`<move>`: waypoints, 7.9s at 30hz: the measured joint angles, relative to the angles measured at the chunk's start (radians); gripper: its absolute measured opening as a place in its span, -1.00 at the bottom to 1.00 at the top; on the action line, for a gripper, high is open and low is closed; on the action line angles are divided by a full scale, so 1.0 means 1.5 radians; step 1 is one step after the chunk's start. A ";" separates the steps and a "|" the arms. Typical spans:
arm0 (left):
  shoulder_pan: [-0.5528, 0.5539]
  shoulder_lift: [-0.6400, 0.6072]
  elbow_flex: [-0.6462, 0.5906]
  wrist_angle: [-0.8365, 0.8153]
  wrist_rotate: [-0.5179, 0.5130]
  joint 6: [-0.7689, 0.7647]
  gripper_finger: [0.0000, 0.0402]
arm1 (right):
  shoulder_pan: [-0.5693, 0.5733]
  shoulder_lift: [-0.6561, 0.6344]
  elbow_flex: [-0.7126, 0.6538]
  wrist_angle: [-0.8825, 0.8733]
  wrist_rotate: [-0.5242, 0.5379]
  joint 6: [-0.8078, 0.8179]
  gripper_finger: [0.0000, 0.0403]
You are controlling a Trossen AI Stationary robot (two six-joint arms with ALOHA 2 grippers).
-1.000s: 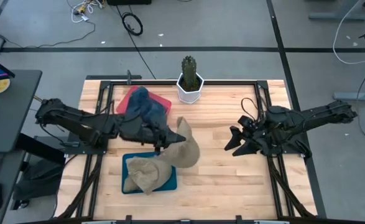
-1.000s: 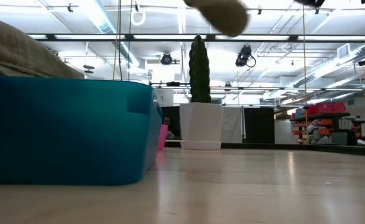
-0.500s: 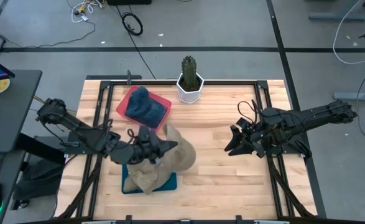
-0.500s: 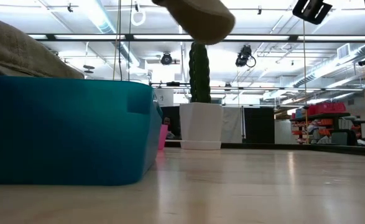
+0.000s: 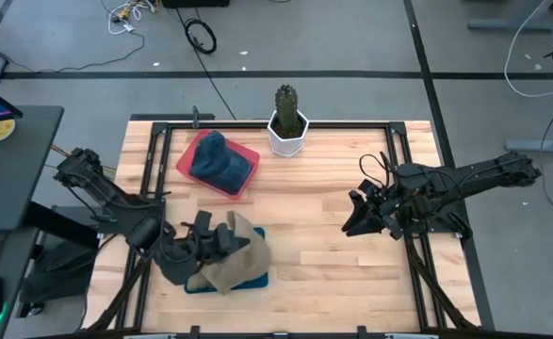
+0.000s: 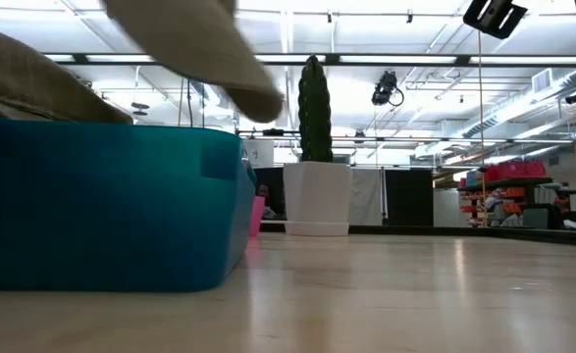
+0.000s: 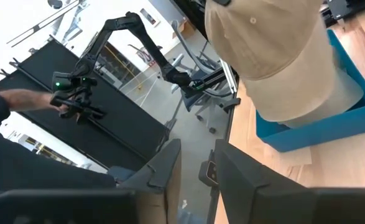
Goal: Pick & Place hat
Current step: Put the brown cap into the blue bin, then return to Home Position
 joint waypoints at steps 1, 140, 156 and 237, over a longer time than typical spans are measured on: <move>-0.004 0.000 0.000 -0.011 0.000 -0.016 -0.91 | 0.000 0.000 0.000 0.000 0.000 0.000 -0.51; 0.003 0.229 0.097 -0.551 0.468 0.032 -0.42 | 0.000 0.018 0.000 0.001 0.097 0.090 -0.51; -0.079 0.225 0.319 -0.780 0.179 0.034 -0.49 | -0.001 0.017 0.000 0.002 0.062 0.100 -0.51; 0.454 -0.291 -0.433 0.684 0.576 1.308 -0.99 | -0.001 -0.201 0.000 -0.109 0.345 0.019 -0.92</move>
